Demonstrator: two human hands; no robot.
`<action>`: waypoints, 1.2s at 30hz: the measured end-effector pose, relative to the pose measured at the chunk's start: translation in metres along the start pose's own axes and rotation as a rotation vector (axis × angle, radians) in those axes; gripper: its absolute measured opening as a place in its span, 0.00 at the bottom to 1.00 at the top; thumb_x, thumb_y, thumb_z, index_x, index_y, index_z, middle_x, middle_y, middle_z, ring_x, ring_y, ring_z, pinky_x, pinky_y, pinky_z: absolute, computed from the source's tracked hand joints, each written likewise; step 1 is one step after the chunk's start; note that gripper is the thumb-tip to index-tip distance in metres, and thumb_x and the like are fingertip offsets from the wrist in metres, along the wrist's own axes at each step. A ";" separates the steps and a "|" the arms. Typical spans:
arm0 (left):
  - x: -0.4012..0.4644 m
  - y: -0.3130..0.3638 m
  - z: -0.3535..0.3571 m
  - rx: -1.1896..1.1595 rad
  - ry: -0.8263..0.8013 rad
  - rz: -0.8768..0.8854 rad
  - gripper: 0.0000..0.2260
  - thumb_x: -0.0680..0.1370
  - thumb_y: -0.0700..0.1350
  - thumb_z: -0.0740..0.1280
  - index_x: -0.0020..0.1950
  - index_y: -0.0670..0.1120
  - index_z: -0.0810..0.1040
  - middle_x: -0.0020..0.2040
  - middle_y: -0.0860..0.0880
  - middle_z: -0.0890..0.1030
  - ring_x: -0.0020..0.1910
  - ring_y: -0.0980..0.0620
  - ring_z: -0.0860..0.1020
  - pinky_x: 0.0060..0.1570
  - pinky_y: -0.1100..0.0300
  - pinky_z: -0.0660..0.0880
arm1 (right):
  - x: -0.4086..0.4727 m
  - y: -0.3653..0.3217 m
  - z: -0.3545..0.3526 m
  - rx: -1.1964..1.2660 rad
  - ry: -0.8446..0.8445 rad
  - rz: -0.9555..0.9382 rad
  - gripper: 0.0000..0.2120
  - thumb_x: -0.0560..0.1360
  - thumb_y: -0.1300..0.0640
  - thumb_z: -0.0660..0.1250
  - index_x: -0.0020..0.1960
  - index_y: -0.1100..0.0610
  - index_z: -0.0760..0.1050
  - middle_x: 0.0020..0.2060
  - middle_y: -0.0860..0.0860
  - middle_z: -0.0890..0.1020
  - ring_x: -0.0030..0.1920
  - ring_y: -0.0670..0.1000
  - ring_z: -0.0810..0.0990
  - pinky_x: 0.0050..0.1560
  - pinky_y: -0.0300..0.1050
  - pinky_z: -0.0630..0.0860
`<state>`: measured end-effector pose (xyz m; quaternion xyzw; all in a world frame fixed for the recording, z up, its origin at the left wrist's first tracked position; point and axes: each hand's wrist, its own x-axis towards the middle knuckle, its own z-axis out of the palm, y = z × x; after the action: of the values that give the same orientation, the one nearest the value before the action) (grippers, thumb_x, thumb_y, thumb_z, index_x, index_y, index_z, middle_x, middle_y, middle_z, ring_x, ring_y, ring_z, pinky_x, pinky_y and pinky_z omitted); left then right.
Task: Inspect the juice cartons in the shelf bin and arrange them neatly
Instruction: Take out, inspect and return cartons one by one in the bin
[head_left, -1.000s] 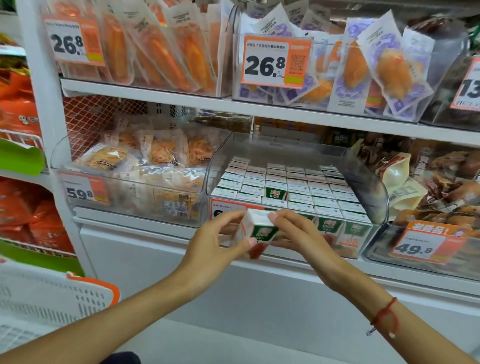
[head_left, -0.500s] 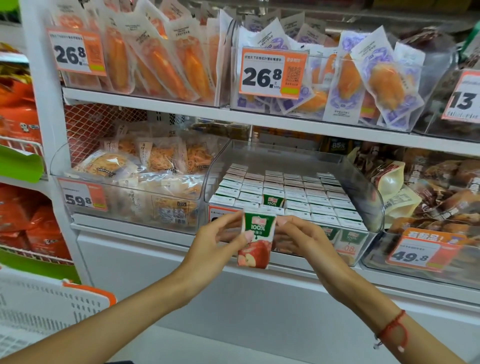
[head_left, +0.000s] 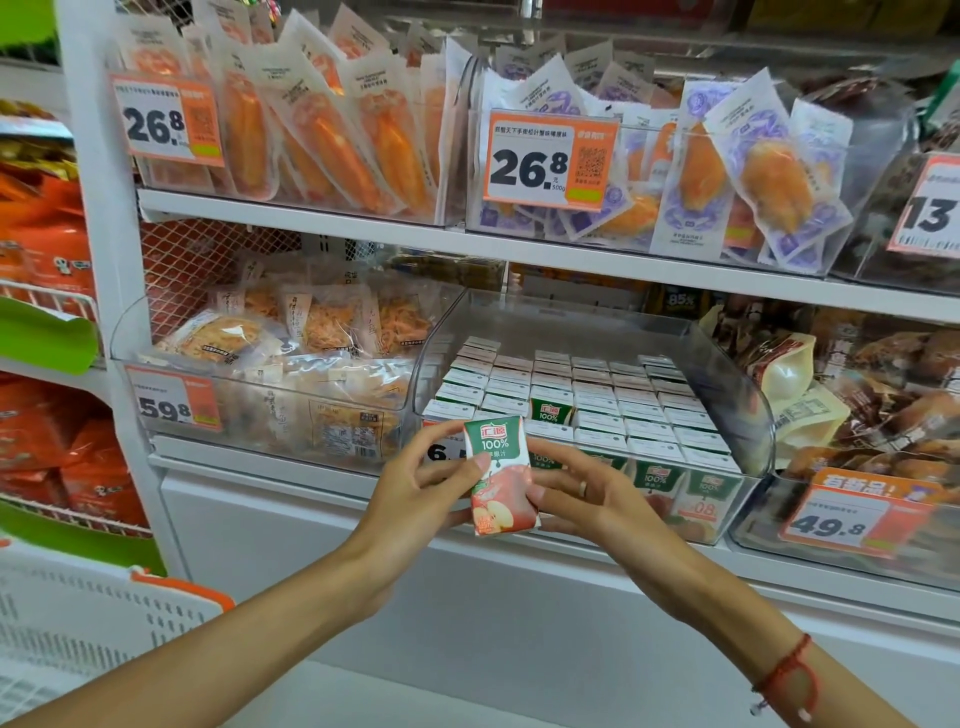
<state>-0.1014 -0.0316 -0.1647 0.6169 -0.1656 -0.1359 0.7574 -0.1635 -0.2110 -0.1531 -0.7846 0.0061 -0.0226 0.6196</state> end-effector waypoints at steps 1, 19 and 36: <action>0.000 0.000 0.000 0.002 0.007 0.001 0.13 0.77 0.42 0.69 0.59 0.57 0.75 0.44 0.53 0.86 0.42 0.55 0.85 0.34 0.66 0.78 | 0.000 0.000 0.000 0.001 -0.007 0.005 0.20 0.77 0.56 0.68 0.67 0.43 0.70 0.53 0.43 0.84 0.56 0.44 0.82 0.54 0.41 0.80; -0.004 0.001 0.007 0.139 0.114 0.071 0.18 0.71 0.54 0.73 0.60 0.60 0.77 0.51 0.57 0.83 0.48 0.63 0.82 0.51 0.60 0.81 | -0.001 -0.003 0.024 -0.352 0.343 -0.204 0.18 0.66 0.52 0.79 0.53 0.48 0.79 0.39 0.43 0.84 0.41 0.41 0.81 0.41 0.34 0.76; -0.001 0.004 -0.007 0.182 -0.155 0.037 0.30 0.67 0.58 0.72 0.68 0.59 0.72 0.60 0.61 0.81 0.59 0.64 0.78 0.55 0.67 0.76 | -0.003 -0.006 0.004 0.071 -0.216 0.077 0.22 0.71 0.59 0.75 0.63 0.50 0.77 0.57 0.48 0.84 0.59 0.48 0.81 0.63 0.42 0.75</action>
<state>-0.0991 -0.0239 -0.1626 0.6676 -0.2465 -0.1536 0.6856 -0.1666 -0.2057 -0.1479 -0.7590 -0.0315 0.0857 0.6446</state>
